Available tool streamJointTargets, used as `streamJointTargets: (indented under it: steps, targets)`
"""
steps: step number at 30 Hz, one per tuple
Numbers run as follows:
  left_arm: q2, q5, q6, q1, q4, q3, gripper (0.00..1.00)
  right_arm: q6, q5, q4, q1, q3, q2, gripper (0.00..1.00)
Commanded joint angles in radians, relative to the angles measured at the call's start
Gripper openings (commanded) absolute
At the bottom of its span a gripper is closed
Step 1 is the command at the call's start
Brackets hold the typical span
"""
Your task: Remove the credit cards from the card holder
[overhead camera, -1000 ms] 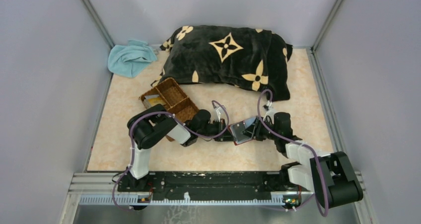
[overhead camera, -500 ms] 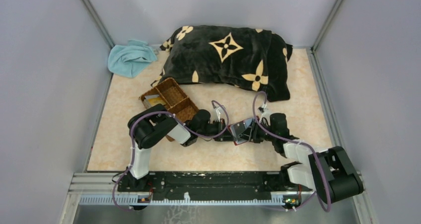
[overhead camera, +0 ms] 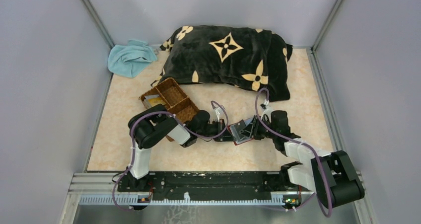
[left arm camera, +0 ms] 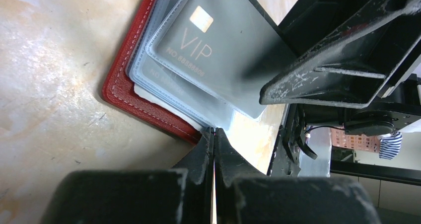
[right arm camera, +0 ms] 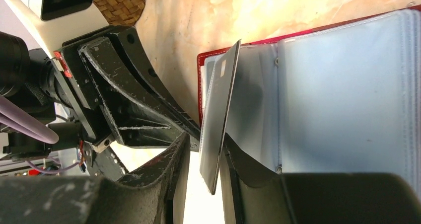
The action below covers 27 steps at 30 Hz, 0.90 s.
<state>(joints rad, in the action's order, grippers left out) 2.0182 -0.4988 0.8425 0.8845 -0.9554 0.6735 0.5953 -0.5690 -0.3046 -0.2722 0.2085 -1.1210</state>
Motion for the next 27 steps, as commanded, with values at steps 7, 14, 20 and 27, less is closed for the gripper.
streamJointTargets:
  steps: [7, 14, 20, 27]
  targets:
    - [0.042, -0.003, -0.013, -0.009, 0.07, -0.058, 0.0, -0.033, 0.03, 0.03, 0.029, 0.051, 0.034, 0.27]
    - [0.039, -0.005, -0.011, -0.012, 0.066, -0.061, 0.0, -0.053, 0.057, 0.078, 0.033, 0.056, 0.061, 0.27]
    - [0.028, -0.016, -0.003, -0.013, 0.063, -0.061, 0.0, -0.079, 0.123, 0.175, 0.04, 0.076, 0.116, 0.27]
    - [-0.014, -0.014, -0.001, -0.013, 0.067, -0.072, 0.0, -0.092, 0.157, 0.217, 0.039, 0.068, 0.178, 0.27]
